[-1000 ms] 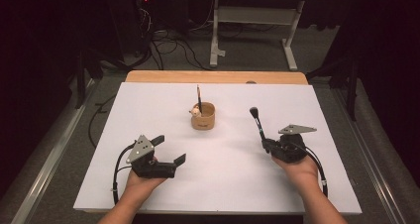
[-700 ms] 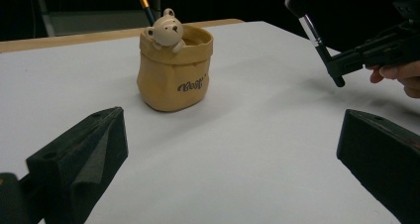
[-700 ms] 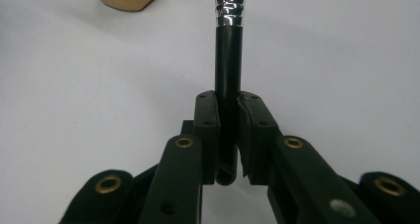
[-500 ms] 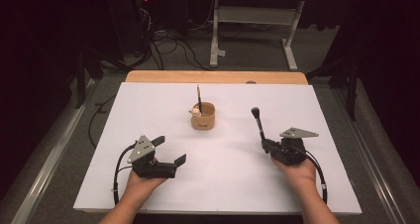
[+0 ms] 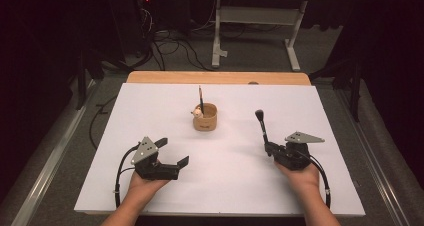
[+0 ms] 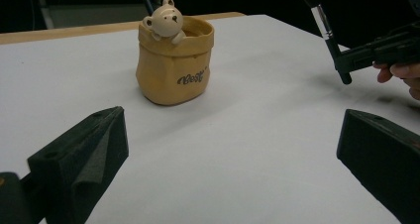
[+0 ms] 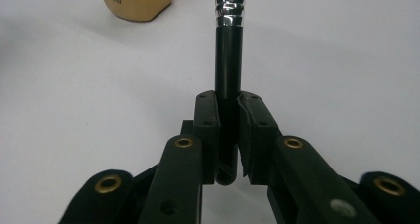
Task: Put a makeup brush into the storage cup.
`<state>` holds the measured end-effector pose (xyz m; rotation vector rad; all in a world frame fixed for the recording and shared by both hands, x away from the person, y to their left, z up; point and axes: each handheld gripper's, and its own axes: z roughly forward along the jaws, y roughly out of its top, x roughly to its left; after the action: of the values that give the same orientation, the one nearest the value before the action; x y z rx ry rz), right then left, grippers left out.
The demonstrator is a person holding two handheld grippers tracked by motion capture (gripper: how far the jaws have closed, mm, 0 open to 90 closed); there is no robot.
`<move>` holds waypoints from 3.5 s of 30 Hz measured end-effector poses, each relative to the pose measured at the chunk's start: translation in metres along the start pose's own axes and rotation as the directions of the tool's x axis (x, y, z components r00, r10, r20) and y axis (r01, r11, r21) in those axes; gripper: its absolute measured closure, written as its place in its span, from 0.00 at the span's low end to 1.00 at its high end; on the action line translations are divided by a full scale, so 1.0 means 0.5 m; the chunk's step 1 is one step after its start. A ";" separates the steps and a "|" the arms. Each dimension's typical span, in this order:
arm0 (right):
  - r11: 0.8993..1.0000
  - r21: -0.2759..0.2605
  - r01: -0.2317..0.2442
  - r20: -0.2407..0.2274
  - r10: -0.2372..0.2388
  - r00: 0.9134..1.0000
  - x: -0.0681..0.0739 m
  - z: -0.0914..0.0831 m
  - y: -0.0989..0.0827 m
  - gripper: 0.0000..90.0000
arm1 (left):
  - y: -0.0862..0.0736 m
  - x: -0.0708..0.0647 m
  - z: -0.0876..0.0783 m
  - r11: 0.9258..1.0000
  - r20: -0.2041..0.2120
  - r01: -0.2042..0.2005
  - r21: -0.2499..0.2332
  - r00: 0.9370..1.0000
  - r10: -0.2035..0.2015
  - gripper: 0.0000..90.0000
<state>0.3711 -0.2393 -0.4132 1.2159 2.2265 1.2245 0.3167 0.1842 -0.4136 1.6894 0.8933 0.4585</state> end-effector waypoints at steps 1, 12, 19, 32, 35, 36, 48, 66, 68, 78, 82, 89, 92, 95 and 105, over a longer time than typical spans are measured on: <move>1.000 -0.004 -0.008 0.000 0.008 1.000 0.001 -0.001 -0.001 0.91 | -0.001 0.000 0.001 1.000 0.001 -0.004 0.002 1.000 0.004 0.01; 0.994 -0.108 0.031 0.016 -0.029 0.999 0.008 -0.005 -0.014 0.91 | -0.004 0.000 0.006 1.000 0.016 -0.014 0.009 1.000 0.014 0.02; 0.990 -0.126 0.054 0.044 -0.049 0.998 0.016 0.002 -0.021 0.91 | -0.008 0.003 0.005 1.000 0.013 0.005 -0.007 1.000 -0.005 0.02; 0.986 -0.141 0.089 0.057 -0.082 0.995 0.020 0.001 -0.022 0.91 | -0.008 0.004 0.021 1.000 -0.001 0.028 -0.006 1.000 -0.028 0.02; 0.986 -0.139 0.089 0.057 -0.082 0.995 0.022 0.001 -0.023 0.91 | -0.003 -0.001 0.030 1.000 0.003 0.016 0.007 1.000 -0.016 0.03; 0.987 -0.137 0.089 0.057 -0.082 0.995 0.023 0.001 -0.023 0.91 | -0.001 -0.003 0.032 1.000 0.003 0.013 0.009 1.000 -0.013 0.03; 0.984 -0.146 0.101 0.065 -0.093 0.994 0.020 -0.004 -0.024 0.91 | 0.035 -0.024 0.064 1.000 0.016 -0.015 0.001 1.000 0.015 0.03; 0.982 -0.153 0.113 0.070 -0.104 0.992 0.024 -0.009 -0.023 0.91 | 0.052 -0.070 0.126 1.000 0.092 0.003 -0.008 0.996 -0.002 0.02; 0.981 -0.155 0.115 0.070 -0.105 0.992 0.025 -0.009 -0.023 0.91 | 0.048 -0.076 0.130 1.000 0.102 -0.006 -0.008 0.995 0.006 0.02; 0.977 -0.170 0.130 0.058 -0.122 0.991 0.034 -0.009 -0.018 0.91 | 0.044 -0.087 0.129 1.000 0.136 -0.028 0.008 0.990 0.026 0.02; 0.975 -0.176 0.137 0.051 -0.130 0.990 0.042 -0.007 -0.015 0.91 | 0.042 -0.091 0.129 1.000 0.143 -0.029 0.011 0.989 0.027 0.02; 0.970 -0.186 0.154 0.030 -0.151 0.988 0.056 -0.003 -0.012 0.91 | 0.042 -0.096 0.127 1.000 0.159 -0.022 0.006 0.987 0.021 0.02; 0.971 -0.183 0.155 0.026 -0.153 0.988 0.063 -0.001 -0.011 0.91 | 0.042 -0.097 0.127 1.000 0.163 -0.020 0.007 0.986 0.018 0.03; 0.969 -0.187 0.164 0.014 -0.164 0.986 0.068 0.002 -0.010 0.91 | 0.042 -0.097 0.127 1.000 0.164 -0.017 0.006 0.986 0.016 0.03; 0.967 -0.188 0.174 -0.017 -0.180 0.984 0.090 0.010 -0.010 0.91 | 0.043 -0.097 0.125 1.000 0.167 -0.012 0.003 0.986 0.011 0.03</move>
<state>0.3453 -0.2019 -0.4149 0.9114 2.1351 1.3540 0.3362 0.1047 -0.4058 1.7105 0.7625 0.3174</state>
